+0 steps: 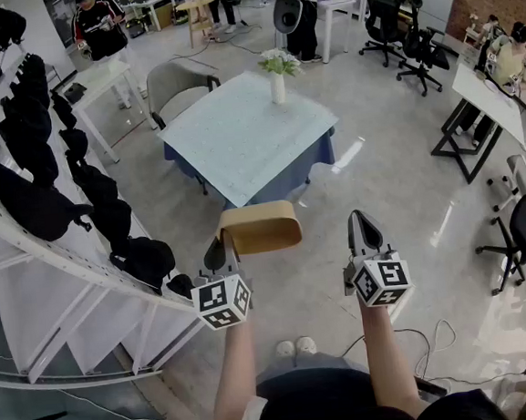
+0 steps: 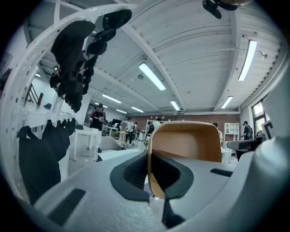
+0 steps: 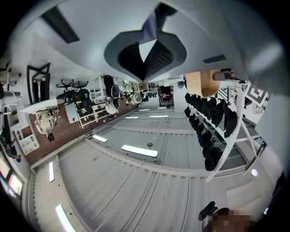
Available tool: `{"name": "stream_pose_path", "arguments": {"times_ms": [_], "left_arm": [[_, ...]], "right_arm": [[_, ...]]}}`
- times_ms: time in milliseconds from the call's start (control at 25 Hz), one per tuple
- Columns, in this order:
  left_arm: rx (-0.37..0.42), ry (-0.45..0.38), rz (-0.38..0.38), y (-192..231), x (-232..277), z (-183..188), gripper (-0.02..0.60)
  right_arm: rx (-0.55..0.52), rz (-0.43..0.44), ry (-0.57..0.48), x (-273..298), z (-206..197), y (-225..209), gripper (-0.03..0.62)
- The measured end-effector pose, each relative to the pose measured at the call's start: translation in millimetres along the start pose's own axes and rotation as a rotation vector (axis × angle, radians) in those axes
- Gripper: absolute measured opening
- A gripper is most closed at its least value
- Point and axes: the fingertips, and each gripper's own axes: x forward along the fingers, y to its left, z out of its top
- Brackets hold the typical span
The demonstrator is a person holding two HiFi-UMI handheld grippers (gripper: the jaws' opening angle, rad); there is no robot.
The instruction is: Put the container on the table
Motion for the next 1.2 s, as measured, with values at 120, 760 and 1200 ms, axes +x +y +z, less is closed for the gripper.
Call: {"name": "stream_pose_path", "arguments": {"times_ms": [120, 760, 1200], "left_arm": [[0.015, -0.002, -0.01, -4, 2, 2, 0.011], [0.011, 0.012, -0.034, -3, 16, -3, 0.011], [0.002, 0.015, -0.048, 26, 34, -1, 0.011]], "right_arm": [[-0.003, 0.002, 0.003, 1, 0, 0, -0.003], [-0.006, -0.037, 0.005, 5, 0, -10, -0.002], [-0.015, -0.066, 0.007, 30, 1, 0, -0.002]]}}
